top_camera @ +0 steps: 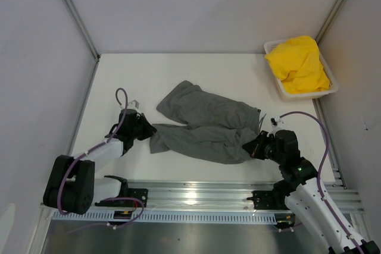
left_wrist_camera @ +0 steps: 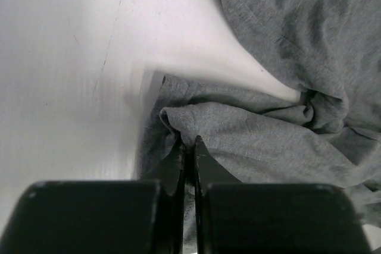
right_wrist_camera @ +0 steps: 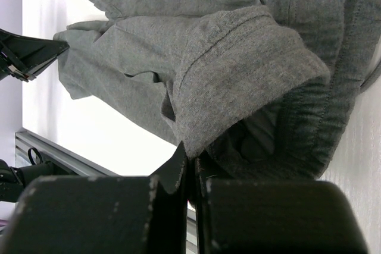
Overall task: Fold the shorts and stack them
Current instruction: Flatten the shorts out
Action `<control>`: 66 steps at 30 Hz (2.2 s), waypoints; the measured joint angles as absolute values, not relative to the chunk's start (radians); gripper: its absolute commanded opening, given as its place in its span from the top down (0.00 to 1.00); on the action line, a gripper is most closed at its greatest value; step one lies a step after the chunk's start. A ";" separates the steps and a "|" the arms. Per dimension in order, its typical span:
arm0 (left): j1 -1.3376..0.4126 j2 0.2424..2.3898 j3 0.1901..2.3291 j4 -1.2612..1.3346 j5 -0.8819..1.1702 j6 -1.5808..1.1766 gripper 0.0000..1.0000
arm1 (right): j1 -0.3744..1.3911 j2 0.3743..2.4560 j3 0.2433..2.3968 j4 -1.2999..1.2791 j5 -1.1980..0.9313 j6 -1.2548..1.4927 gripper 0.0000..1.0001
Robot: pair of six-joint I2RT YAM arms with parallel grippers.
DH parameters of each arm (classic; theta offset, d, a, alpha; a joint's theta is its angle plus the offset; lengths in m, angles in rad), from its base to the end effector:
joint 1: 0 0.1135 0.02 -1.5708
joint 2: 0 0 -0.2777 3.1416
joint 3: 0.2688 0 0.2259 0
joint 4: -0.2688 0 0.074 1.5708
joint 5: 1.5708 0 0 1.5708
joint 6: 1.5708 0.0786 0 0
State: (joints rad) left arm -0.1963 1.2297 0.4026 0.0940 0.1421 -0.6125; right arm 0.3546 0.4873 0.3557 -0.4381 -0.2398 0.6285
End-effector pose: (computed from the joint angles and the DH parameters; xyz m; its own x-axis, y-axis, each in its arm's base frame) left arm 0.2249 -0.0561 0.1539 -0.7074 -0.4396 -0.5535 -0.1349 0.8527 -0.5048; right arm 0.1107 0.0609 0.1933 -0.7177 0.3433 -0.6058 -0.1271 0.7908 0.5987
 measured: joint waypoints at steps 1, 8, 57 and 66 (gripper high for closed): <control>-0.196 1.222 0.403 0.091 0.141 -0.612 1.00 | 0.355 0.487 0.356 -0.438 -0.239 0.628 1.00; -0.196 1.037 0.443 -0.043 0.097 -0.614 1.00 | 0.356 0.559 0.403 -0.437 -0.224 0.619 1.00; -0.079 0.603 0.491 -0.289 0.070 -0.698 1.00 | 0.274 0.841 0.782 -0.415 -0.526 0.616 1.00; -0.078 0.992 0.477 0.128 -0.032 -0.766 1.00 | 0.166 1.393 0.993 -0.135 -0.524 0.584 1.00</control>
State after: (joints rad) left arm -0.0784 0.9924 0.4767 0.1276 -0.0319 -0.7658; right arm 0.1661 1.3930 0.9932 -0.1352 -0.5243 0.5842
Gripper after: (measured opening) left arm 0.015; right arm 0.012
